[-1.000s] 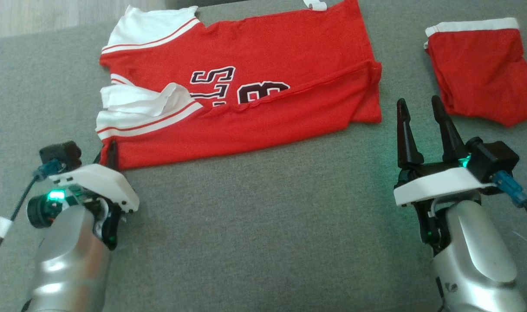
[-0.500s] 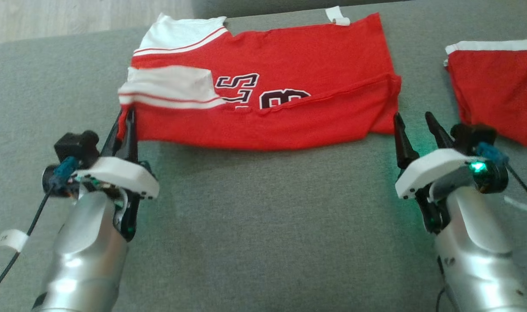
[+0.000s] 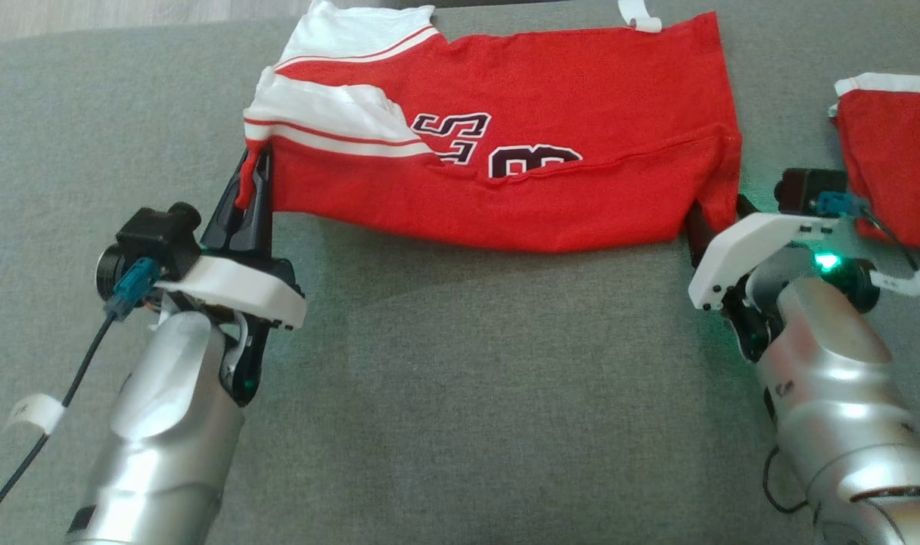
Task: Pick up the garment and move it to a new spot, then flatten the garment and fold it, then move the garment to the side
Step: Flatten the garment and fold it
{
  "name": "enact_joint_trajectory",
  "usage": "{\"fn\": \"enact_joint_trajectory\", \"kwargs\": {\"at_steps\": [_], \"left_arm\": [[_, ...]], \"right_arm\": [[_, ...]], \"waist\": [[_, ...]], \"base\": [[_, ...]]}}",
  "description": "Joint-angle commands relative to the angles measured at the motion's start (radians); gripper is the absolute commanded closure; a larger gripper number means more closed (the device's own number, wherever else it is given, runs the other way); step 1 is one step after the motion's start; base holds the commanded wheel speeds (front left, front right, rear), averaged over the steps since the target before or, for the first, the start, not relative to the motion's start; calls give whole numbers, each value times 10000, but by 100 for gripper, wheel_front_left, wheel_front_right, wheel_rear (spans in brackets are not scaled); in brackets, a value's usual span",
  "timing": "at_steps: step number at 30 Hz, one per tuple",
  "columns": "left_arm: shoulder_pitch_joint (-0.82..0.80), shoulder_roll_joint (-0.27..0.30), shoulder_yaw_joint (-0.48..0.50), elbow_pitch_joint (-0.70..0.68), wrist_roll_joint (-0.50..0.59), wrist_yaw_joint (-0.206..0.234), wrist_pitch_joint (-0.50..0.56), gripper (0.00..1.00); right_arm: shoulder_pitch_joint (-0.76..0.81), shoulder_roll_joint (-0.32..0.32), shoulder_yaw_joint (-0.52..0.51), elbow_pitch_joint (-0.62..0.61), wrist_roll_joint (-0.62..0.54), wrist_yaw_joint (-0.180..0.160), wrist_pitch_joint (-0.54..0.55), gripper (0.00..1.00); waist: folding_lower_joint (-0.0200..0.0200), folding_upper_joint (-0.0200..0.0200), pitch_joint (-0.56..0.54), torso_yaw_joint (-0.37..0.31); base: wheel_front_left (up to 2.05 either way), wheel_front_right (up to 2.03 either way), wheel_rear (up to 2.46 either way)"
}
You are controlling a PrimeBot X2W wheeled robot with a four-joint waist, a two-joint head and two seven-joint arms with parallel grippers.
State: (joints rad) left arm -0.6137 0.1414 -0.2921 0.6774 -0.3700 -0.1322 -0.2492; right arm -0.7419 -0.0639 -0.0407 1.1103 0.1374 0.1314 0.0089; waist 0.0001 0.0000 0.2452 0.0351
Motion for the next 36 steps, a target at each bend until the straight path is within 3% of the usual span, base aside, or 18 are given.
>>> {"fn": "enact_joint_trajectory", "kwargs": {"at_steps": [1,2,15,24,36], "left_arm": [[-103,275,262,-301,-39,22,-122,100],[-75,298,265,-256,-47,22,-123,100],[874,697,326,1076,-384,38,126,100],[2086,739,-190,1321,-826,21,909,100],[3532,1212,-383,-131,-1463,89,1787,100]], "right_arm": [[-390,137,435,342,-198,-7,-69,76],[-460,137,493,474,-275,-7,-169,100],[-258,133,202,1203,-1029,-7,-1505,100],[335,103,263,1359,-1043,-7,-1216,100],[1518,116,962,1155,152,-7,-310,100]], "waist": [[-1,0,38,78],[-1,0,25,82],[-1,0,-1163,-517],[-1,0,-2364,-726],[-1,0,-3058,-766]], "base": [[0,0,0],[0,0,0],[0,0,0],[0,0,0],[0,0,0]]}}
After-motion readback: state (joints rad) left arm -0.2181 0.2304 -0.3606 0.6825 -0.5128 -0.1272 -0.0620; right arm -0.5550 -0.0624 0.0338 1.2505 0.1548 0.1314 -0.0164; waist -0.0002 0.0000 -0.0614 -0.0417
